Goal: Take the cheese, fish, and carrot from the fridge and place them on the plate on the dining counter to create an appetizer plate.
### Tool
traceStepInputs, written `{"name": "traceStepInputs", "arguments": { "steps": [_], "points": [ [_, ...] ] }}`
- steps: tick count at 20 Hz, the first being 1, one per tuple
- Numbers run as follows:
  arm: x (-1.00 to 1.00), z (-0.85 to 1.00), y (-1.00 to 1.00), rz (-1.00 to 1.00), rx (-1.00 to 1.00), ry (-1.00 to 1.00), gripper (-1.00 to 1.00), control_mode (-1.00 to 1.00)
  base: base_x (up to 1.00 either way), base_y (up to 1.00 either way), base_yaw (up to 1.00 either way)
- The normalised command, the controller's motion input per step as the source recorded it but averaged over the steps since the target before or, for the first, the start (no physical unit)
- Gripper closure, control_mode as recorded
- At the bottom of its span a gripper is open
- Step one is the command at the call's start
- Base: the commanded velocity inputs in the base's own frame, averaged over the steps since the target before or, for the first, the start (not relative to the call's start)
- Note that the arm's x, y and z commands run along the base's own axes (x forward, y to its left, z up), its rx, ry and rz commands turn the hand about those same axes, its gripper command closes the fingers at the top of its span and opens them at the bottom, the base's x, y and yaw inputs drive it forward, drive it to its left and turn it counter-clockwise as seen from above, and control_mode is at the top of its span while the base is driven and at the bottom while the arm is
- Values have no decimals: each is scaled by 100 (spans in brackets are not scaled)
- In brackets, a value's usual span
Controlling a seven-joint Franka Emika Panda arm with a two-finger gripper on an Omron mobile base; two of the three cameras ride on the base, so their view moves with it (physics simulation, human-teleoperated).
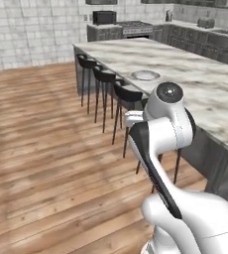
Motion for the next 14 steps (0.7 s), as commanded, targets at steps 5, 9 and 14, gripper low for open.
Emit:
{"name": "traceStepInputs", "arguments": {
  "steps": [5, 9, 14],
  "points": [
    [0, 0, 0, 0, 0, 0, 100, 100, 75, 85, -50],
    [0, 0, 0, 0, 0, 0, 100, 100, 74, 85, -50],
    [0, 0, 0, 0, 0, 0, 100, 100, 69, 88, -49]
  ]
}}
